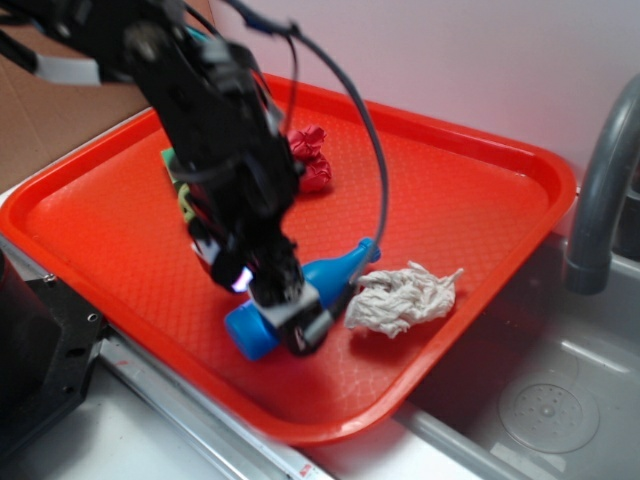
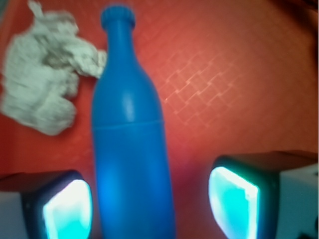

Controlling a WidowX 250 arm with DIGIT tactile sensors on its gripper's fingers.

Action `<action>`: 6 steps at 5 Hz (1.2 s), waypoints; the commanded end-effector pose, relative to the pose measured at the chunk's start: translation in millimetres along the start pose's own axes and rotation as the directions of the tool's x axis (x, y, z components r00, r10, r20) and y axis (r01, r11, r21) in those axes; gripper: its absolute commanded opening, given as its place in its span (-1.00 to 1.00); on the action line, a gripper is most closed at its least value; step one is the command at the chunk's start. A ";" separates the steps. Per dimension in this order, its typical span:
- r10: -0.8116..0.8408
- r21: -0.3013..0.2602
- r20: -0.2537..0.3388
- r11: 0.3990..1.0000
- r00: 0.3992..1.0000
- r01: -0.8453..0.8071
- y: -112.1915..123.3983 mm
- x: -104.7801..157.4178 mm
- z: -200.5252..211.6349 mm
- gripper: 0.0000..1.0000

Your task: Grab the blue bottle.

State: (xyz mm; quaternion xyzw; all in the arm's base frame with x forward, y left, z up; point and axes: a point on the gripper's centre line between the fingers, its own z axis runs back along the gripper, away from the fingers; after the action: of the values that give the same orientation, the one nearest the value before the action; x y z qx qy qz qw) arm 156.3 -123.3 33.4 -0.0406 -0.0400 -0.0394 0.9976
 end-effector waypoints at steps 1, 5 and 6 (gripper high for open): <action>-0.009 0.075 0.034 0.997 0.999 0.006 -14.2 9.9 -15.0 -1.00; -0.019 0.010 -0.048 1.000 0.999 0.020 51.4 48.4 102.5 -1.00; 0.061 0.058 -0.013 0.997 0.998 -0.060 78.6 49.3 130.1 -1.00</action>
State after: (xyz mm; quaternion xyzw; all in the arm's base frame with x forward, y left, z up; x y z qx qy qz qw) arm 196.4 -40.1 145.1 -0.0095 -0.0023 -0.0155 0.9998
